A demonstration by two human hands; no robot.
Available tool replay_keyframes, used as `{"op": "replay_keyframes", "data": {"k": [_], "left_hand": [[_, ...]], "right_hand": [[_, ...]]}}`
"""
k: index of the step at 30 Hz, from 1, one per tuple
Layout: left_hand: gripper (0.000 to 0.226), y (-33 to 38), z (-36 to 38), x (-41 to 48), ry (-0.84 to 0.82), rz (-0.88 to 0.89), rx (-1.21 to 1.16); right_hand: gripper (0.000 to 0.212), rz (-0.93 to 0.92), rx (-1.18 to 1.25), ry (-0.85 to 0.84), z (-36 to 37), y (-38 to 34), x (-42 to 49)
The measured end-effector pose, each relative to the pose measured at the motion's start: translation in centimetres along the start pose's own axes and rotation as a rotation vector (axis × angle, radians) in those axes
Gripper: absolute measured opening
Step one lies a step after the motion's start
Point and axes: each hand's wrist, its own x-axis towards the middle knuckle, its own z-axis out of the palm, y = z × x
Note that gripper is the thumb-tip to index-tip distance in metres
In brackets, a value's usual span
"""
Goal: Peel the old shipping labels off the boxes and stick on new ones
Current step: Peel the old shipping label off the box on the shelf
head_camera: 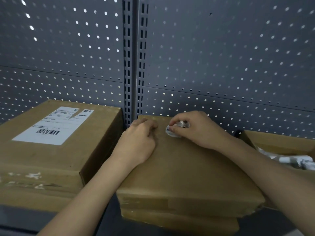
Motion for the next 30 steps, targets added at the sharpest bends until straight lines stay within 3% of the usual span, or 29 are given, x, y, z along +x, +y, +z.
{"op": "replay_keyframes", "data": {"k": [14,22,30], "left_hand": [[0.041,0.0,0.1,0.0,0.031,0.031,-0.001],[0.041,0.2,0.0,-0.1,0.037,0.046,0.015],[0.04,0.2,0.0,0.0,0.024,0.041,0.021]], "right_hand": [[0.008,-0.159,-0.331,-0.031,1.0,-2.1,0.3],[0.013,-0.082,-0.144,-0.026,1.2,-0.9,0.5],[0.016,0.076,0.067,0.123,0.7,-0.1,0.9]]}}
